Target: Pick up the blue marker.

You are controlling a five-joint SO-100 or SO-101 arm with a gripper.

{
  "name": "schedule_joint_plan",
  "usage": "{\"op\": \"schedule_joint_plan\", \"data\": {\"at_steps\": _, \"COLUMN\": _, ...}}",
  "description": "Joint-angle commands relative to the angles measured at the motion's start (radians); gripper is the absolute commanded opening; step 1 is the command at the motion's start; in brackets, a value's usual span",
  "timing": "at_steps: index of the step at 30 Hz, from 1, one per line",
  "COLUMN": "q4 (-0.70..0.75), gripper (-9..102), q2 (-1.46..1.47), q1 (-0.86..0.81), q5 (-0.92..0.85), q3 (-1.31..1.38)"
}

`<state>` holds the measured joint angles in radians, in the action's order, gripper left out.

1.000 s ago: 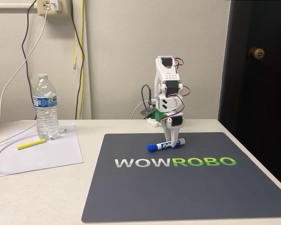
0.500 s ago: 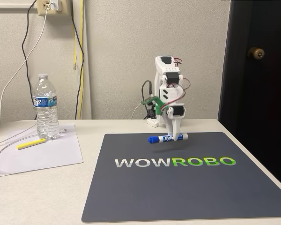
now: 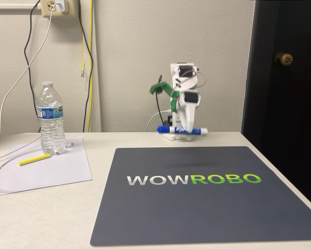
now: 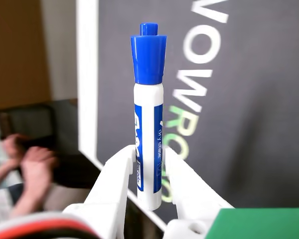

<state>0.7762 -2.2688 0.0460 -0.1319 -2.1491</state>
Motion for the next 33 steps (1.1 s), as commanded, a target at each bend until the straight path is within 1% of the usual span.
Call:
{"op": "schedule_joint_plan", "data": {"at_steps": 1, "q4": -0.103, "gripper": 5, "q2": -0.146, "q1": 0.0, "q5": 0.018, "q3": -0.052}}
{"op": "schedule_joint_plan", "data": {"at_steps": 6, "q4": -0.38, "gripper": 5, "q2": -0.344, "q1": 0.061, "q5": 0.092, "q3": -0.261}}
{"op": "schedule_joint_plan", "data": {"at_steps": 10, "q4": -0.491, "gripper": 5, "q2": -0.341, "q1": 0.041, "q5": 0.209, "q3": -0.255}}
{"op": "schedule_joint_plan", "data": {"at_steps": 14, "q4": -0.621, "gripper": 5, "q2": -0.359, "q1": -0.08, "q5": 0.469, "q3": -0.27}}
{"op": "schedule_joint_plan", "data": {"at_steps": 16, "q4": -0.673, "gripper": 5, "q2": -0.347, "q1": -0.123, "q5": 0.566, "q3": -0.268}}
{"op": "schedule_joint_plan", "data": {"at_steps": 23, "q4": -0.769, "gripper": 5, "q2": -0.299, "q1": -0.192, "q5": 0.726, "q3": -0.259}}
{"op": "schedule_joint_plan", "data": {"at_steps": 28, "q4": -0.792, "gripper": 5, "q2": -0.293, "q1": -0.218, "q5": 0.778, "q3": -0.259}}
{"op": "schedule_joint_plan", "data": {"at_steps": 33, "q4": -0.792, "gripper": 5, "q2": -0.293, "q1": -0.219, "q5": 0.793, "q3": -0.259}}
